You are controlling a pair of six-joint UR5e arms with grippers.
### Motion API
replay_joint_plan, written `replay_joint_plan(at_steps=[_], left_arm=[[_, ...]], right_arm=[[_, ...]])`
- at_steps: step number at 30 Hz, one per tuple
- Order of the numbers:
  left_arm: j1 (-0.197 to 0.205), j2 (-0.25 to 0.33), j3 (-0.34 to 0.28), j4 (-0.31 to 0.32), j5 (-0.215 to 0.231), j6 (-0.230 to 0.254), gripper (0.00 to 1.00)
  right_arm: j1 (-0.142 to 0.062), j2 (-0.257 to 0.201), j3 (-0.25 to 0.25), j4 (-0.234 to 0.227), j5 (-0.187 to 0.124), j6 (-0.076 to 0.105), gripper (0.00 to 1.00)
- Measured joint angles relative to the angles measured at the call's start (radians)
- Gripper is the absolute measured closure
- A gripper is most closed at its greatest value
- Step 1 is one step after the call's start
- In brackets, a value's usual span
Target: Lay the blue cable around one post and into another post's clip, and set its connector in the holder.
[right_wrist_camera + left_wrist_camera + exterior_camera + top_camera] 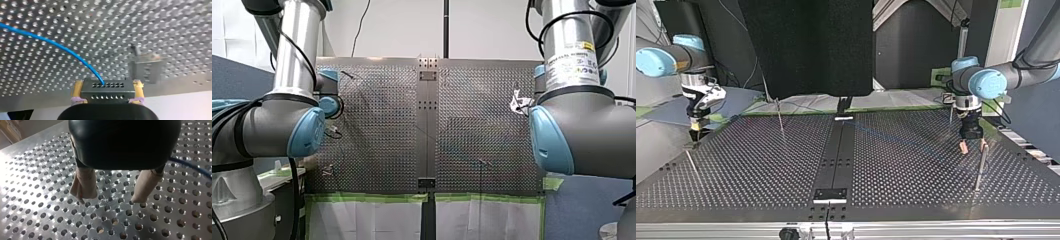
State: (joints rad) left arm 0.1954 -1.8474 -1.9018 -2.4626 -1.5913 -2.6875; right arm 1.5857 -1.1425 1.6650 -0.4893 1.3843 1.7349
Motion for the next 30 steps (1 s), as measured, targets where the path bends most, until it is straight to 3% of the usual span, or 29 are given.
replay_joint_plan(at_steps=[11,15,21,30], left_arm=[[-0.001,0.000,0.000,0.000,0.002,-0.001,0.00],[0.000,0.000,0.000,0.000,0.003,-0.002,0.00],[0.000,0.000,0.000,0.000,0.003,-0.004,0.00],[0.000,0.000,0.000,-0.001,0.003,-0.005,0.00]], right_arm=[[-0.007,-0.110,0.000,0.015,0.030,0.017,1.00],[-0.012,-0.094,-0.003,0.014,0.033,0.011,1.00],[-0.012,-0.036,-0.010,0.008,0.035,-0.019,1.00],[-0.015,-0.009,-0.052,0.025,0.010,-0.025,1.00]])
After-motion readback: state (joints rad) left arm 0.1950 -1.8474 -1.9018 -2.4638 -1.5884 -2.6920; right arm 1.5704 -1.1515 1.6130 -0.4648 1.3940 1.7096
